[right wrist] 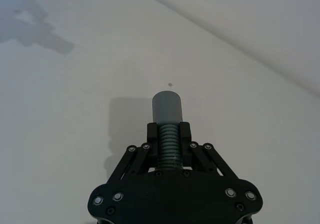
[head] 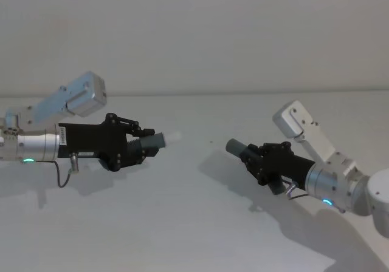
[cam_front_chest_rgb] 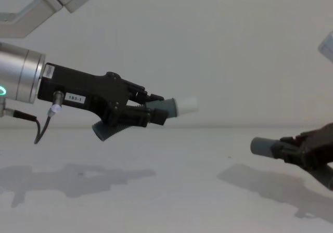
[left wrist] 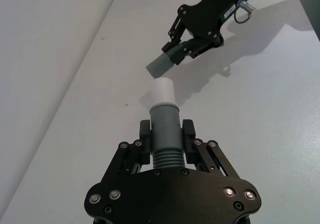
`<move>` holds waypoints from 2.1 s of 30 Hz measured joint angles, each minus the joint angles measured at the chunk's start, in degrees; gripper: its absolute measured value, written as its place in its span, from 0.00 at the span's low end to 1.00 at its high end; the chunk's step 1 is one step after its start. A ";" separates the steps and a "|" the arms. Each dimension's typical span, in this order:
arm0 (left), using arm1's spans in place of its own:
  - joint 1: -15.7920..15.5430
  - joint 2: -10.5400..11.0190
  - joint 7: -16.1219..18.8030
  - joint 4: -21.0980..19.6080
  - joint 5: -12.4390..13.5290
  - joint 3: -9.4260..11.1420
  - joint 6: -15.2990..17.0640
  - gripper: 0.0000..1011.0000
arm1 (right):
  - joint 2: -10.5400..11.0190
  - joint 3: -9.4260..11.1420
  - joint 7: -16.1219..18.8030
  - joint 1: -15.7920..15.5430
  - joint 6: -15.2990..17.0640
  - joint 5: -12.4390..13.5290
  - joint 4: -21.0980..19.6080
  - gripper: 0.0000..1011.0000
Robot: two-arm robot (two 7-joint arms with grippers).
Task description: Use both hands to pick up one end of the pipe from the table, align the ends, and insert them.
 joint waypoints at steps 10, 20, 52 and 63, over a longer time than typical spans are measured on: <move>0.00 0.00 0.00 0.00 0.00 0.00 0.00 0.34 | 5.08 -2.29 6.10 2.80 -8.83 -2.04 0.28 0.22; 0.00 0.00 0.00 0.00 0.00 0.00 0.00 0.34 | 8.71 -4.33 11.50 6.42 -19.06 -3.94 1.80 0.22; 0.00 0.00 0.00 0.00 0.00 0.00 0.00 0.34 | 7.95 -13.06 28.59 24.40 -55.58 -7.61 18.55 0.22; 0.00 0.00 0.00 0.00 0.00 0.01 0.00 0.34 | 3.91 -16.24 33.66 31.07 -65.11 -6.89 27.75 0.22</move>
